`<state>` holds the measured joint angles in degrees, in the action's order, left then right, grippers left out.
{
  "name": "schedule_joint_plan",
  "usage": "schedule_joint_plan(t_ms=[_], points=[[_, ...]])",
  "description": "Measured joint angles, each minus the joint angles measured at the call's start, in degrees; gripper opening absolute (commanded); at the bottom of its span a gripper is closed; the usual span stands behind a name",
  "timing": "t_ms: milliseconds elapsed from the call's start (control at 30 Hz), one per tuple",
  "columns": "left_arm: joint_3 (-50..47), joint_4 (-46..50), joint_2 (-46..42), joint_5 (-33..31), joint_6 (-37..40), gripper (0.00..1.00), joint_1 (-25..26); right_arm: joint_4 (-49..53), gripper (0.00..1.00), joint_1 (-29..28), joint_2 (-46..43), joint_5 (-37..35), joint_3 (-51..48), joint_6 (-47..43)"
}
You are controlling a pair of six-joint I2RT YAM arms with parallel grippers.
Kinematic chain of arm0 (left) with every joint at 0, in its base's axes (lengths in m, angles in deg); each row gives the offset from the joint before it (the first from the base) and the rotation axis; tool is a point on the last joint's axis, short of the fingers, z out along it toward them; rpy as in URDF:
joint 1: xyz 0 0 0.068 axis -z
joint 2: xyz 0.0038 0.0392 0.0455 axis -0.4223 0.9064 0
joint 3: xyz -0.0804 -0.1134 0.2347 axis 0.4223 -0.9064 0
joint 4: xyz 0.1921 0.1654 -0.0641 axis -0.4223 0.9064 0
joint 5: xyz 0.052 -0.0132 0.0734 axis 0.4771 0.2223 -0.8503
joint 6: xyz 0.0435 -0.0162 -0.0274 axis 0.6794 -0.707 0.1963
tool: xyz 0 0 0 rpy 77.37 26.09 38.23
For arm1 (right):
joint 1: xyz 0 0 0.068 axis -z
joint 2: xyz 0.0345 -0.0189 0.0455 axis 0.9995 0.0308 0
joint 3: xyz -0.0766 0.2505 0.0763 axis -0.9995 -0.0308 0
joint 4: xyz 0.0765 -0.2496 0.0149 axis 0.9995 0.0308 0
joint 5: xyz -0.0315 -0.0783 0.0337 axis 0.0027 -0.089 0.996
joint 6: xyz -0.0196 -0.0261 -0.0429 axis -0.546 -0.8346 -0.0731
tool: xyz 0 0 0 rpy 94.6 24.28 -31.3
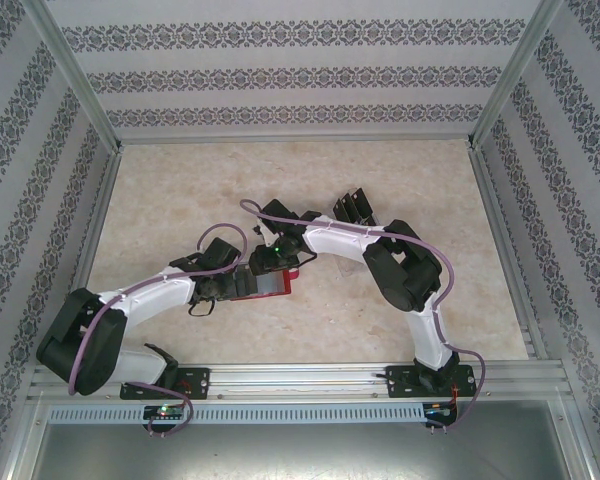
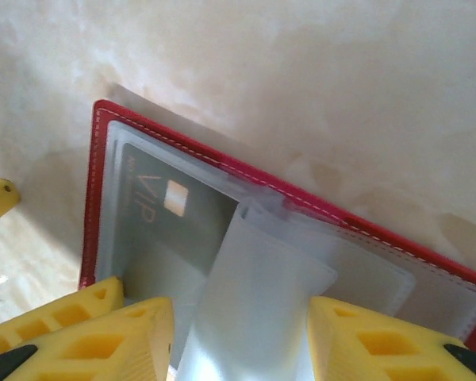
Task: Put the credit cards into the card holder
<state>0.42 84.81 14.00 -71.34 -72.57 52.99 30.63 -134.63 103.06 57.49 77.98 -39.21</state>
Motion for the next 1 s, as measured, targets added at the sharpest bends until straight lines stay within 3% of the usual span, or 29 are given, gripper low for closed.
schedule_joint_plan(t_ms=[600, 1000], points=[[-0.2, 7.0, -12.9, -1.6, -0.3, 1.0, -0.1, -2.9, 0.5, -1.0, 0.0, 4.5, 0.2, 4.9], [1.3, 13.1, -20.8, -5.2, -2.4, 1.0, -0.5, -1.5, 0.53, -3.4, 0.7, 5.3, 5.9, 6.8]])
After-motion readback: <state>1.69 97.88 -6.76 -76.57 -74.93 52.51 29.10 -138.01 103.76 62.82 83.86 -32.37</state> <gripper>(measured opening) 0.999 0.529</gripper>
